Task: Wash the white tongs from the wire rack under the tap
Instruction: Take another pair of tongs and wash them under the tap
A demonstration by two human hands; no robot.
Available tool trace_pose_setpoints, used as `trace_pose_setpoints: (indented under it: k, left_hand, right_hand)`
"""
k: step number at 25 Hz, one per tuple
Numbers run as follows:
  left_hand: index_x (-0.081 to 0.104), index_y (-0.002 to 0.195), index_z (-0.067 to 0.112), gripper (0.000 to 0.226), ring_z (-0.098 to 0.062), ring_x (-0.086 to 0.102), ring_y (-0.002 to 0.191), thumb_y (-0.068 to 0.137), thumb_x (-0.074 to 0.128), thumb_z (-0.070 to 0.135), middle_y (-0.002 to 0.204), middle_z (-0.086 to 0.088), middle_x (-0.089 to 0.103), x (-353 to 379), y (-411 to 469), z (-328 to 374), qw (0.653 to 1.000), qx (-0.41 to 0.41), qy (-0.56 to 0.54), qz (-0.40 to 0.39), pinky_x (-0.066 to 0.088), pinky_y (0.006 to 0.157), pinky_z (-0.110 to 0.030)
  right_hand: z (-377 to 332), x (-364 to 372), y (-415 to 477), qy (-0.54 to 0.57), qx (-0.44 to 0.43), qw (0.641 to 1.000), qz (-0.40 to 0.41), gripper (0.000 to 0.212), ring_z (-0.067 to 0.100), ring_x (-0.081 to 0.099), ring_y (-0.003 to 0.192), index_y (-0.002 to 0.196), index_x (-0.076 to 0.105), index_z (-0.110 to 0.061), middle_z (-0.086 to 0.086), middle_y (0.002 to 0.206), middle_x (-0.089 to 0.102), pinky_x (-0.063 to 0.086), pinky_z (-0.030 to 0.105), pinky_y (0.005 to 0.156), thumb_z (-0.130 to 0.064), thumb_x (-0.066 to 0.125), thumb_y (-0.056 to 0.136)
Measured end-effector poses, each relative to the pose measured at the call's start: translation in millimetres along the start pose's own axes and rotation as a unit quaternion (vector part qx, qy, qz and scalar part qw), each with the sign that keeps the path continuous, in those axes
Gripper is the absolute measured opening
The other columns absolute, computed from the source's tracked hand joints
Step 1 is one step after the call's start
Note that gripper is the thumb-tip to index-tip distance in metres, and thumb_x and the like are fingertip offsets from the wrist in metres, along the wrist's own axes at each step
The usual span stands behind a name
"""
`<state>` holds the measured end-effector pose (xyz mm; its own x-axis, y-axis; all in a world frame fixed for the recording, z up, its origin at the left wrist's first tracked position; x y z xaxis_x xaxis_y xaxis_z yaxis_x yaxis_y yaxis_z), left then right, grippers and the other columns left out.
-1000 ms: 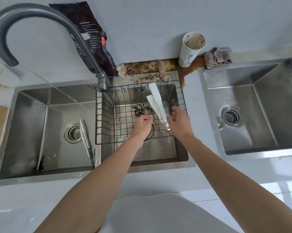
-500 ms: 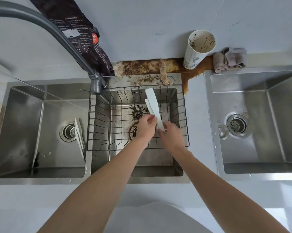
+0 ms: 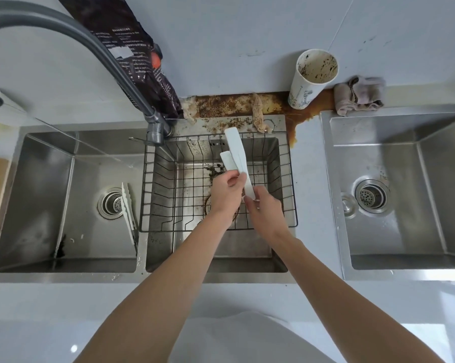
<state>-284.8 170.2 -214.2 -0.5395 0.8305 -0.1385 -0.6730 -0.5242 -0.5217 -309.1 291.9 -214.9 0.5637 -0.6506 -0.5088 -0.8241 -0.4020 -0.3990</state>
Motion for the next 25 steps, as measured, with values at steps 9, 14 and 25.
trace_pose_setpoints:
  k: [9,14,25]
  left_hand:
    - [0.062,0.115,0.016,0.022,-0.017,0.067,0.101,0.094,0.062,0.023,0.112,-0.004,0.069,-95.5,-46.1,4.6,0.980,0.010,-0.144,0.135,0.055,0.092,-0.035]
    - [0.050,0.134,0.015,0.043,-0.023,0.058,0.119,0.095,0.060,0.029,0.129,-0.006,0.060,-140.2,-40.5,-2.8,0.985,-0.041,-0.138,0.100,0.045,0.105,-0.044]
    - [0.062,0.107,0.008,0.014,-0.009,0.074,0.070,0.100,0.050,0.006,0.096,-0.009,0.074,-275.5,-4.5,38.0,0.982,0.050,-0.178,0.029,0.058,0.063,-0.027]
  right_hand:
    - [-57.8,3.6,-49.3,0.066,-0.057,0.996,0.019,0.007,0.015,0.060,0.065,0.101,0.056,-0.022,0.000,0.080,0.068,0.051,0.035,0.060,-0.024,0.049,0.101]
    - [-102.2,34.9,-72.6,0.092,-0.103,0.990,0.022,0.008,0.014,0.052,0.057,0.102,0.057,-0.025,0.001,0.072,0.064,0.044,0.036,0.052,-0.024,0.049,0.101]
    - [-211.7,155.5,-94.3,0.165,-0.080,0.979,0.089,0.011,0.000,0.056,0.062,0.106,0.059,-0.027,-0.008,0.080,0.067,0.047,0.019,0.057,-0.028,0.050,0.100]
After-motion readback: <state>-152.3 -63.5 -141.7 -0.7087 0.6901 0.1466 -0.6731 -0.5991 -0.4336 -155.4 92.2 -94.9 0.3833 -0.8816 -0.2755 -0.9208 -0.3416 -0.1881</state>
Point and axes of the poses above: each hand's wrist, its own y-axis towards the middle knuckle, its own x-axis out of the palm, z = x × y, the point moved 9 cm from there along y, towards the middle knuckle
